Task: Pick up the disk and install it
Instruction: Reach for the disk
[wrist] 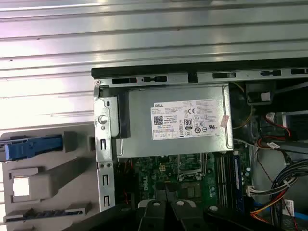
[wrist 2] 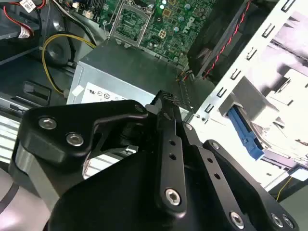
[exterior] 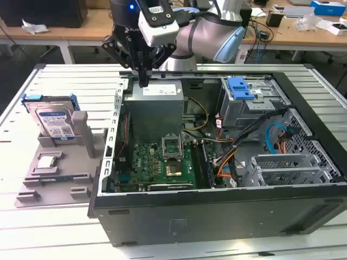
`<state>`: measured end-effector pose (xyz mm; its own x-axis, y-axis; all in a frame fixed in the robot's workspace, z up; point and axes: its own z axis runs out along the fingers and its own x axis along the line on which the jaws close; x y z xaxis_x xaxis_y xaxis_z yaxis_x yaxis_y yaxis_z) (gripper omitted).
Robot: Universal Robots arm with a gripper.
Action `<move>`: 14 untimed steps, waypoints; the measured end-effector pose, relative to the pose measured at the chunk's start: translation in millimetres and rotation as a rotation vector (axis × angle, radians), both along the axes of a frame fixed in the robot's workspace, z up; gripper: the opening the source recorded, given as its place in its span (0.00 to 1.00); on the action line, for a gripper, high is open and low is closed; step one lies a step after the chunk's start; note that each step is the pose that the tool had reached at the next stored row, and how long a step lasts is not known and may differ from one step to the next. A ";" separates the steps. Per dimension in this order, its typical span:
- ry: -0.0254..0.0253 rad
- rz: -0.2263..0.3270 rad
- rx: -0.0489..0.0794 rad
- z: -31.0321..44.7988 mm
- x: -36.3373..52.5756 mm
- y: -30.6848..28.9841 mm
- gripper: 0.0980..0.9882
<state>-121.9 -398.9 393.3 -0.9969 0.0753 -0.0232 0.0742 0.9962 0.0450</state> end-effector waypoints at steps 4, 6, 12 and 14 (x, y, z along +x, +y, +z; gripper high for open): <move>-0.0001 0.000 0.000 0.0 -13.3 0.0 0.01; 0.0000 0.000 0.000 0.0 -20.6 0.0 0.01; -0.0001 0.000 0.000 -0.1 -41.7 0.0 0.01; -0.0001 0.000 0.000 -0.1 -46.1 0.0 0.01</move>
